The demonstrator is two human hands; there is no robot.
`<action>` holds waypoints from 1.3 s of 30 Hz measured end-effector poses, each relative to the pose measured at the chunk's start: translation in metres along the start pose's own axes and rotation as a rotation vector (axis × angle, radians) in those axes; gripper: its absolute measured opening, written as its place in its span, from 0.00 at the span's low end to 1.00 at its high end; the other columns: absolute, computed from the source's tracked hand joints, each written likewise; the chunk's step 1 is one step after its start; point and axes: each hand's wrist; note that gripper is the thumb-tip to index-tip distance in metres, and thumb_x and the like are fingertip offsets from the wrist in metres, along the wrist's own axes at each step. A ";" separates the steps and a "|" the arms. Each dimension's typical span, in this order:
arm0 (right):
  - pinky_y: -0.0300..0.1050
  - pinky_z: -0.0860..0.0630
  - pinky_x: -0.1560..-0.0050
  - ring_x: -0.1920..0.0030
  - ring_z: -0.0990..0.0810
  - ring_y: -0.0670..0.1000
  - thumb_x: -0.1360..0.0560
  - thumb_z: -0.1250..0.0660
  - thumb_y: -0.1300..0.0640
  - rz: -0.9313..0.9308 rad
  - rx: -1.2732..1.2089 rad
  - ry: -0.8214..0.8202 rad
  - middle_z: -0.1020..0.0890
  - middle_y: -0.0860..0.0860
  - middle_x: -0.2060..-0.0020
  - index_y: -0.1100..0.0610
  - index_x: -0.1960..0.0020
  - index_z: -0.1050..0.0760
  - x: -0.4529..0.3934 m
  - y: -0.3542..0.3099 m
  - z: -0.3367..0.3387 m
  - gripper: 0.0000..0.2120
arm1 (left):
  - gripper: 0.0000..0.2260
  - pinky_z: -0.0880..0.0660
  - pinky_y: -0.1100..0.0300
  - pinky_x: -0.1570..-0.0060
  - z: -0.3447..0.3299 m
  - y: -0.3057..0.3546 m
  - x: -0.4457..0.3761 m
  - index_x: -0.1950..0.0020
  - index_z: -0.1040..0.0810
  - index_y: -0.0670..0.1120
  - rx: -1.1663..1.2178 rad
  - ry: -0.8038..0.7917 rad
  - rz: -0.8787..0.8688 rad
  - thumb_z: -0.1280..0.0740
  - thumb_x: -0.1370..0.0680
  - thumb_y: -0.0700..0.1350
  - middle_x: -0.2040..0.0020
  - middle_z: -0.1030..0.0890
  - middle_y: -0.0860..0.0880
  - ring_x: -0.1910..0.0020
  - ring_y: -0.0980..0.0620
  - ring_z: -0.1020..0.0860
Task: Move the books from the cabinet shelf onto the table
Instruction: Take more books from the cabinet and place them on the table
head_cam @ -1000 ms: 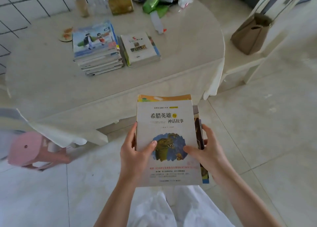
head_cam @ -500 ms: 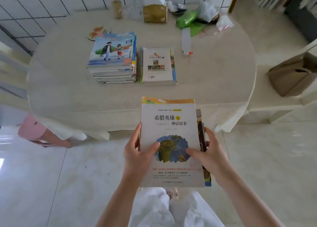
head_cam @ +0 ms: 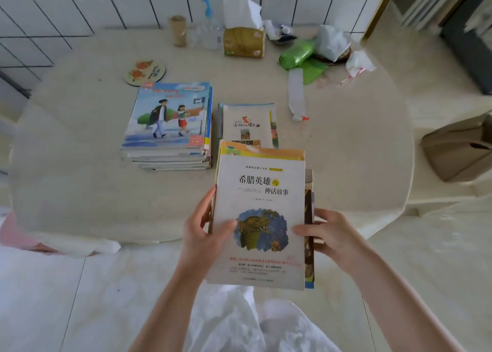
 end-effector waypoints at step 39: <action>0.40 0.21 0.46 0.48 0.19 0.38 0.32 0.23 0.62 0.778 0.365 0.190 0.19 0.33 0.49 0.39 0.44 0.30 -0.117 -0.016 -0.011 0.27 | 0.32 0.31 0.72 0.41 0.006 -0.005 -0.112 0.40 0.32 0.72 -0.270 -0.017 -0.133 0.26 0.28 0.38 0.44 0.24 0.73 0.42 0.69 0.25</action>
Point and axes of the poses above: each hand's wrist, its own x-axis away from the middle knuckle, its own z-axis out of the back of the hand, y = z × x
